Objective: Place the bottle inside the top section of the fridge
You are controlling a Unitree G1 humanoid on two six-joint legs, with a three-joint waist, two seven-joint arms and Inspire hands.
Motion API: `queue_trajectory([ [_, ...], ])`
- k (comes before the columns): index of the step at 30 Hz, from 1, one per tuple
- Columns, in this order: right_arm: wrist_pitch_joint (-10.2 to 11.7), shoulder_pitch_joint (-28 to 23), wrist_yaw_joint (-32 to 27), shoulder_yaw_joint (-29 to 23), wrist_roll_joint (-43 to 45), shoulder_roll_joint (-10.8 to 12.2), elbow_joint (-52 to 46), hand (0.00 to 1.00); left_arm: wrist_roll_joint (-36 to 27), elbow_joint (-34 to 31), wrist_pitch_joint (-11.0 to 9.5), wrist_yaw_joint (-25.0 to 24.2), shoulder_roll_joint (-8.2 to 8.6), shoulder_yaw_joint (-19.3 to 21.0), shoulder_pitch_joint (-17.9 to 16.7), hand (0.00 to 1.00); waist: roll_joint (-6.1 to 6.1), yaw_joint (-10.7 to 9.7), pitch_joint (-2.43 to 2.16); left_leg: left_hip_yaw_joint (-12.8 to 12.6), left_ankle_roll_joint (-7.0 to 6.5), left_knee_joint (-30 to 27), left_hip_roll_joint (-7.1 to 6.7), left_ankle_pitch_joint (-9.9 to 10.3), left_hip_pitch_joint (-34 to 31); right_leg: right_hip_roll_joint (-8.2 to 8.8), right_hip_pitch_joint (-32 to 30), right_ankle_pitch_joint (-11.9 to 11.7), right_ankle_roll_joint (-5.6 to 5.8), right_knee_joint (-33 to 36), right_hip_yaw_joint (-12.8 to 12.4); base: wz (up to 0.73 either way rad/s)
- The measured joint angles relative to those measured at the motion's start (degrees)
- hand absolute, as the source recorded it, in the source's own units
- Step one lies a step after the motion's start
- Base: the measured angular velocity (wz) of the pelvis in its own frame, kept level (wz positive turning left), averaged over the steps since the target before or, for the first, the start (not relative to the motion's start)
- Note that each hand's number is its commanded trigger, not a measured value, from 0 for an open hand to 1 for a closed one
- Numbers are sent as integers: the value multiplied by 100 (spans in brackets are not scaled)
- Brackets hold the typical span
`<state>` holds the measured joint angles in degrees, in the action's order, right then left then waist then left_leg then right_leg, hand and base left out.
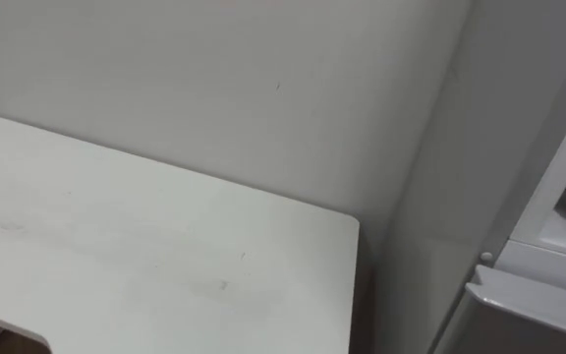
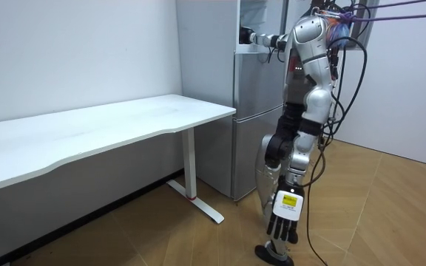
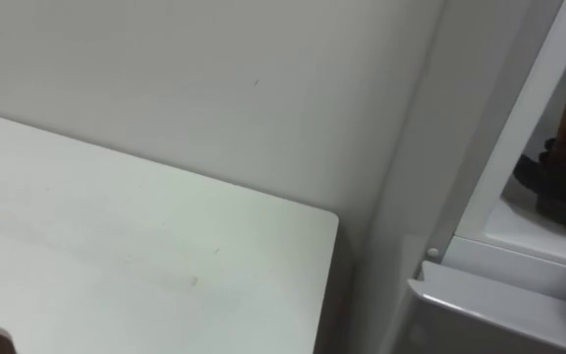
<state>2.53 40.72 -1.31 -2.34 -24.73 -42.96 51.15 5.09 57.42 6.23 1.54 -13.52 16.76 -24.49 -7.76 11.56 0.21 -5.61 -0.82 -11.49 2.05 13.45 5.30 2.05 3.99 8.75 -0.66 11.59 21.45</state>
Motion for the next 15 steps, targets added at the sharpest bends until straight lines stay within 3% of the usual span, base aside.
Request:
queue_trajectory([
  [15,145,-18,71,111,-4,2,14,0,-3,0,4,-2,-75,-14,69,0,67,-9,14,0,24,3,28,-1,44,-37,95,-22,-35,-107,23,0],
])
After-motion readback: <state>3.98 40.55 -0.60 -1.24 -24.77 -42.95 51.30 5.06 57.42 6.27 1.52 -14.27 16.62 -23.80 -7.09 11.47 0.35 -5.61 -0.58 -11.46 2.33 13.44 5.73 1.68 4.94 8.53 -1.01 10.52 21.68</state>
